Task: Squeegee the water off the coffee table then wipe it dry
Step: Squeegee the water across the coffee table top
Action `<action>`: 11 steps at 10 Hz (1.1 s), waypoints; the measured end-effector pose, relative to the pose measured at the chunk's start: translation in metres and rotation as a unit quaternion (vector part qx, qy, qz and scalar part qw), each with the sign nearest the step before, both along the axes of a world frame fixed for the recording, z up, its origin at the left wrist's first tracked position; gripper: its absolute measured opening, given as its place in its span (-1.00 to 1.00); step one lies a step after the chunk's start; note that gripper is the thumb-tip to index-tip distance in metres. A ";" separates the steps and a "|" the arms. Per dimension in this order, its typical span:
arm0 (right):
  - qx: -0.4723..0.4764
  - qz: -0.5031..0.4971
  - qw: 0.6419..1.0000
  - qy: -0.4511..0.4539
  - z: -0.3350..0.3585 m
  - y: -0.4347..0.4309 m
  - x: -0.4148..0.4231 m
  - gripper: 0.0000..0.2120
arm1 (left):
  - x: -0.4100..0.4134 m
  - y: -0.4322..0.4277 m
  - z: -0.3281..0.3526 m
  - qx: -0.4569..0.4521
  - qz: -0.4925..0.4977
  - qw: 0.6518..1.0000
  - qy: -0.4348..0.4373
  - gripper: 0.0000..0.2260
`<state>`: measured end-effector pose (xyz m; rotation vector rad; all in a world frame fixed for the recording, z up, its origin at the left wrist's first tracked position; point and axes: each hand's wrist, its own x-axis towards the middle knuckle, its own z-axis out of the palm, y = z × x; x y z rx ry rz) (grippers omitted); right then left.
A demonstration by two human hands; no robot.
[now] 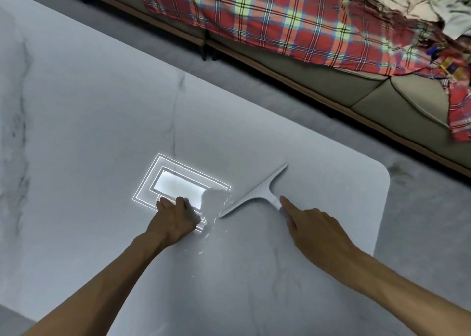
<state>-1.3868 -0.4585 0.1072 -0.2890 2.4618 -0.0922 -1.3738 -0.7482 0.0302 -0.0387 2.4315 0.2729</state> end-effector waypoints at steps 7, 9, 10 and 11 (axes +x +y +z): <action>-0.010 -0.107 0.993 -0.059 0.005 0.011 -0.010 -0.48 | -0.005 0.022 -0.013 0.012 0.185 0.973 -0.137 0.06; -0.056 -0.163 0.983 0.065 0.012 0.025 -0.077 -0.60 | -0.005 0.026 -0.011 -0.009 0.163 0.979 -0.120 0.04; -0.022 -0.215 0.973 0.078 -0.003 0.031 -0.124 -0.69 | -0.003 0.028 -0.016 -0.028 0.152 0.982 -0.112 0.05; -0.013 -0.245 0.968 0.056 -0.013 0.029 -0.122 -0.69 | -0.002 0.028 -0.018 -0.038 0.152 0.981 -0.111 0.05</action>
